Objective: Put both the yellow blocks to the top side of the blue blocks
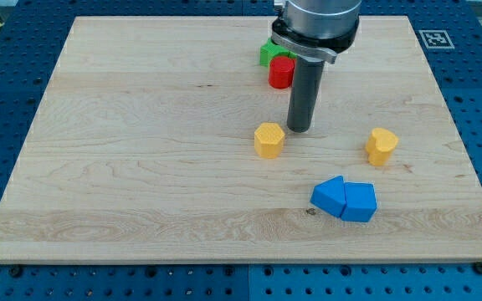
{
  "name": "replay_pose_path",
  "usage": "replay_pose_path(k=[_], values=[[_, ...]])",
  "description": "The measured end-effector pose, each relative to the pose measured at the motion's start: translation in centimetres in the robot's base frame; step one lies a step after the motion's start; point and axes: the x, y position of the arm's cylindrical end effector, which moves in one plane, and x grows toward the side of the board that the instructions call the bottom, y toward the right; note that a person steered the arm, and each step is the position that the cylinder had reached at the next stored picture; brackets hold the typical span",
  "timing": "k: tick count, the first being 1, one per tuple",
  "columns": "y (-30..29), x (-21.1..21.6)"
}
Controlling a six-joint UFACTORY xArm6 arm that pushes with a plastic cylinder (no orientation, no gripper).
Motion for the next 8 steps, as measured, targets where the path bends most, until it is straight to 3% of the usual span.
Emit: replay_pose_path(k=[2, 5, 6, 7, 8], values=[[-7.3, 0.2], [-0.9, 6.2], [-1.3, 6.7], [-1.7, 3.4], [2.3, -0.3]])
